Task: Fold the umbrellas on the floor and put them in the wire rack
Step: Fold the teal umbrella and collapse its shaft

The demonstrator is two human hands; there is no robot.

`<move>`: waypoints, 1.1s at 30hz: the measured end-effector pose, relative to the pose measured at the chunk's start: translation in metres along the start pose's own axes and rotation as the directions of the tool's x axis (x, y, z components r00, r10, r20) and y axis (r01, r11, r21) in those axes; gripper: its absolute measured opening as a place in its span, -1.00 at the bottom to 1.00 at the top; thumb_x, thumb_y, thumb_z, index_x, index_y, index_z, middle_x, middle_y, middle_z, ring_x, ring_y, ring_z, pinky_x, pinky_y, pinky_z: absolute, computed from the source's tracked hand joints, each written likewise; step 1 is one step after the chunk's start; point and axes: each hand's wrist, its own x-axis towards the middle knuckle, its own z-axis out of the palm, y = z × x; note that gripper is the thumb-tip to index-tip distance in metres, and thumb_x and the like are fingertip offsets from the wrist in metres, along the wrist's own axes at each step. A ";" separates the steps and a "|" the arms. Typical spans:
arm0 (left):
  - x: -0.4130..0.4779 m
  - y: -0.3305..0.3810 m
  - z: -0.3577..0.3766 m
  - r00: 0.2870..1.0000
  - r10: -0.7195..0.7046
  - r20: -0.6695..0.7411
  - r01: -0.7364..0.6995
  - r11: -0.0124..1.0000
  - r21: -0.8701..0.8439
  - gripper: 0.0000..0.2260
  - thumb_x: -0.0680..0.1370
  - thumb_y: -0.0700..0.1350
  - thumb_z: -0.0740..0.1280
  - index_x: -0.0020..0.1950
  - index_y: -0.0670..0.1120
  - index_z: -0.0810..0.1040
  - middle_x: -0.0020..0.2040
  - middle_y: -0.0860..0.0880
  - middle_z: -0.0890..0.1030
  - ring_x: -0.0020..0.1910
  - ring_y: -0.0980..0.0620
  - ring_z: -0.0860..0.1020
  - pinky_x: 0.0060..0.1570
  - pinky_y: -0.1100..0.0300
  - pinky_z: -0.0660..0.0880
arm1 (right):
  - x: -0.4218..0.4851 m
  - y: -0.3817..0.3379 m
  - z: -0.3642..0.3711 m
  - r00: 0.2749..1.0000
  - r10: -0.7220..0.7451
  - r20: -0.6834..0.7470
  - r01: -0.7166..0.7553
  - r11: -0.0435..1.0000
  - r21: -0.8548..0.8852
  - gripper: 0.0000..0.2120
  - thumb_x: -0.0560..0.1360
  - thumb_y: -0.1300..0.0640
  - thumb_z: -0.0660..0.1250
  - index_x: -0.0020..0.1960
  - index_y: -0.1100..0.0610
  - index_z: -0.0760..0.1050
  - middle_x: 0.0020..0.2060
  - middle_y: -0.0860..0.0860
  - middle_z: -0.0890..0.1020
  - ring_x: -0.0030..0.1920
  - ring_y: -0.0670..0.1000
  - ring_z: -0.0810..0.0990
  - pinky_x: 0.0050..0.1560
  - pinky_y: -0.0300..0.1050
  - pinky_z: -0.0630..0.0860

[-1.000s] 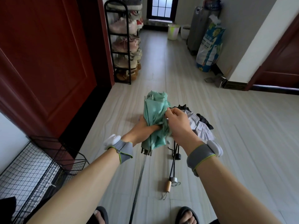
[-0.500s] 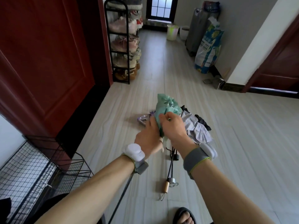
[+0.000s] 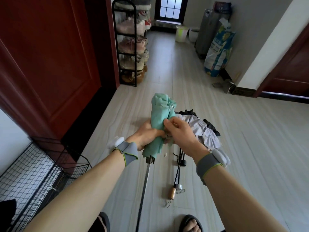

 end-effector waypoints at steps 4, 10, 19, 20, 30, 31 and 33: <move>-0.002 -0.009 0.000 0.989 0.070 -0.130 -0.033 0.964 0.263 -0.66 0.46 -0.30 0.38 0.17 -0.13 0.38 -0.14 -0.18 0.64 -0.33 -0.17 0.63 -0.31 -0.04 0.58 | -0.003 0.001 -0.004 0.999 0.015 -0.047 -0.029 0.945 -0.325 -0.74 0.66 0.10 0.27 -0.06 0.29 0.50 -0.22 0.04 0.63 -0.17 0.10 0.74 -0.30 -0.07 0.69; 0.012 -0.033 0.010 0.909 0.215 -0.356 0.091 0.733 0.674 -0.72 0.50 -0.17 0.29 0.09 0.00 0.21 -0.14 -0.02 0.49 -0.21 -0.17 0.49 -0.21 0.06 0.41 | -0.008 -0.003 0.019 0.982 -0.118 -0.150 0.018 0.837 -0.547 -0.73 0.61 0.13 0.27 -0.16 0.31 0.49 -0.24 0.13 0.62 -0.17 0.19 0.61 -0.16 0.03 0.55; 0.007 -0.018 0.018 0.829 0.493 -0.265 0.039 0.422 0.906 -0.72 0.50 -0.16 0.39 0.10 -0.13 0.34 -0.10 -0.11 0.58 -0.19 -0.16 0.61 -0.35 0.11 0.35 | 0.004 -0.003 0.024 0.960 -0.044 -0.275 -0.081 0.899 -0.430 -0.76 0.61 0.10 0.28 -0.14 0.24 0.54 -0.22 0.11 0.61 -0.13 0.19 0.57 -0.15 -0.04 0.50; 0.005 -0.018 0.021 0.823 0.530 -0.207 0.022 0.333 0.943 -0.69 0.48 -0.16 0.41 0.12 -0.17 0.37 -0.07 -0.15 0.60 -0.19 -0.18 0.63 -0.37 0.11 0.35 | 0.008 -0.001 0.019 0.954 -0.003 -0.299 -0.111 0.925 -0.362 -0.77 0.60 0.10 0.29 -0.14 0.23 0.56 -0.19 0.14 0.64 -0.11 0.21 0.60 -0.12 0.01 0.55; 0.007 0.009 -0.016 0.995 0.096 -0.038 -0.075 0.927 0.368 -0.51 0.38 -0.06 0.61 0.15 -0.07 0.41 -0.03 0.02 0.57 -0.08 0.04 0.57 -0.16 0.16 0.49 | 0.011 0.018 -0.007 0.995 0.053 -0.087 -0.038 0.985 0.168 -0.78 0.66 0.21 0.30 -0.13 0.30 0.48 -0.15 0.20 0.57 -0.12 0.10 0.65 -0.10 -0.03 0.69; 0.007 0.009 -0.016 0.998 0.045 -0.038 -0.031 0.948 0.317 -0.48 0.36 -0.10 0.62 0.18 -0.09 0.42 -0.03 0.00 0.58 -0.09 0.05 0.58 -0.17 0.16 0.50 | 0.010 0.017 -0.005 0.997 0.010 -0.081 -0.002 0.995 0.104 -0.74 0.66 0.19 0.30 -0.17 0.27 0.47 -0.17 0.21 0.58 -0.15 0.09 0.64 -0.15 -0.04 0.68; 0.008 0.008 -0.013 1.000 -0.004 -0.012 0.007 0.965 0.264 -0.50 0.31 -0.15 0.61 0.18 -0.11 0.52 0.01 -0.07 0.67 -0.03 -0.04 0.65 -0.06 0.05 0.61 | 0.010 0.016 -0.001 0.994 -0.067 -0.082 0.063 0.997 -0.052 -0.70 0.66 0.14 0.31 -0.19 0.28 0.47 -0.17 0.27 0.60 -0.16 0.14 0.64 -0.15 0.06 0.68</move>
